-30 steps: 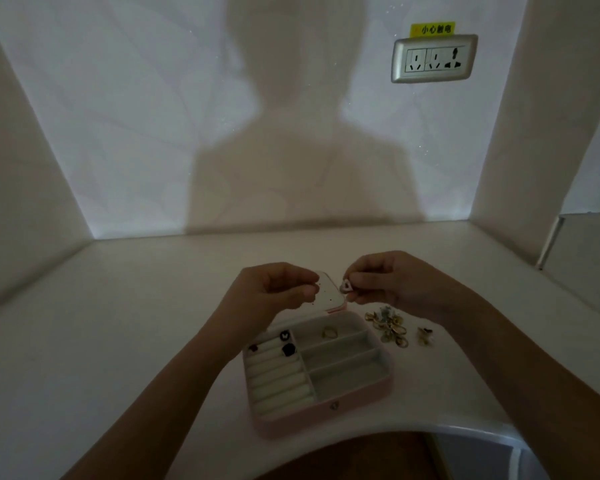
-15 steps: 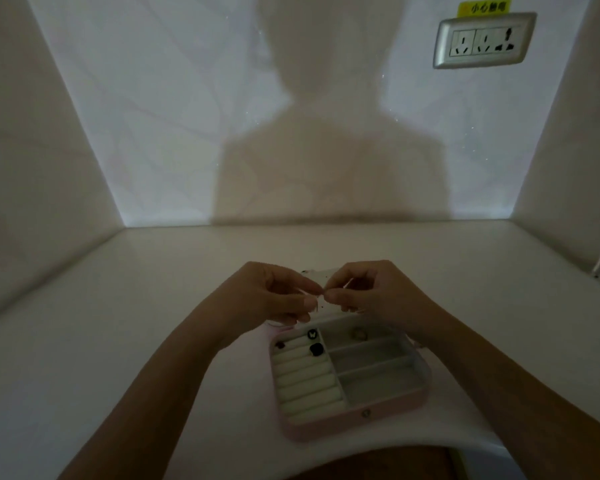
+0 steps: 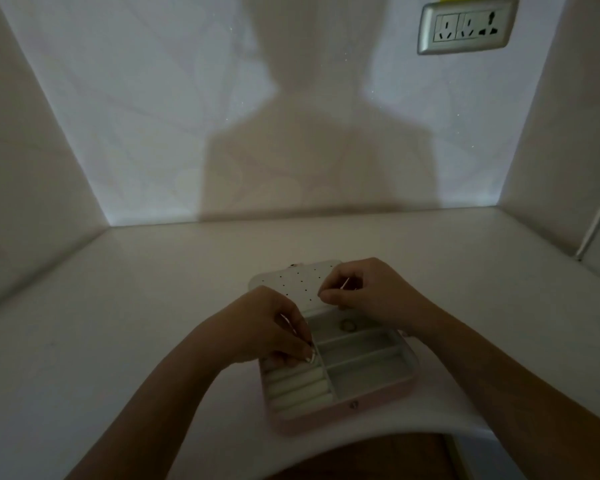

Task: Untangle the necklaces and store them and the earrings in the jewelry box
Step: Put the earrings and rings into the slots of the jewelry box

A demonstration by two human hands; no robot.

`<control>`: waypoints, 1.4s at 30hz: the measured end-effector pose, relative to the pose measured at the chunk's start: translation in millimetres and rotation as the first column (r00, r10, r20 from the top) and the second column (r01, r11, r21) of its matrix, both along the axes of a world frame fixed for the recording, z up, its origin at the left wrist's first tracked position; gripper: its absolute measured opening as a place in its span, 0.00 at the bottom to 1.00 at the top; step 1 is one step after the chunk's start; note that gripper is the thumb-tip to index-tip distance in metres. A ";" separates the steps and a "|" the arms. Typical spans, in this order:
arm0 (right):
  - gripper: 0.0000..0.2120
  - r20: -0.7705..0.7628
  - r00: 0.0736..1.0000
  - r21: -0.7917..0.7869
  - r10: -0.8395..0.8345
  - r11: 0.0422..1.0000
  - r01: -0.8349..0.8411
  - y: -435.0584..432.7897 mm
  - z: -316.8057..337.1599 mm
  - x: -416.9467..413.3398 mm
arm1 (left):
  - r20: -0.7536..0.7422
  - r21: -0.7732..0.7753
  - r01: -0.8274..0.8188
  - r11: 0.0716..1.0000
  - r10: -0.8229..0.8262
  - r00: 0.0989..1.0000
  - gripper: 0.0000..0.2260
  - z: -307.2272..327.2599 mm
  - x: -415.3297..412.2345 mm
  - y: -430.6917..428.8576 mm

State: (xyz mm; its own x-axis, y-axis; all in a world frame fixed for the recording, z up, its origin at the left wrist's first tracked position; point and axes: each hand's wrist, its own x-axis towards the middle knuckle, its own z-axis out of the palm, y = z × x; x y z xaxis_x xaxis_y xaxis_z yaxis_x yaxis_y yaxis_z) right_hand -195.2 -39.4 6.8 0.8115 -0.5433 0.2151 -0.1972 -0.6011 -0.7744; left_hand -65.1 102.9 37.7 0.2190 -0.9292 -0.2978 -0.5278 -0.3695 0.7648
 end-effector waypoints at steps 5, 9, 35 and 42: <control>0.03 -0.010 1.000 0.007 0.005 1.000 -0.005 -1.8 -1.5 0.9 | 0.004 0.009 0.025 1.000 -0.025 1.000 0.05 -2.0 1.2 0.6; 0.03 -0.012 1.000 0.023 0.008 1.000 -0.007 -2.4 -2.3 1.0 | 0.006 0.018 0.021 1.000 -0.021 1.000 0.07 -3.9 1.8 -0.4; 0.03 -0.010 1.000 0.132 0.030 0.991 -0.028 -3.8 -2.7 -1.2 | 0.116 0.008 -0.008 1.000 0.007 0.993 0.16 -7.7 3.2 -2.7; 0.02 -0.029 0.999 0.097 0.039 0.995 -0.036 -4.8 -3.0 0.4 | 0.213 -0.001 -0.029 1.000 0.029 0.977 0.11 -7.7 -1.5 -2.8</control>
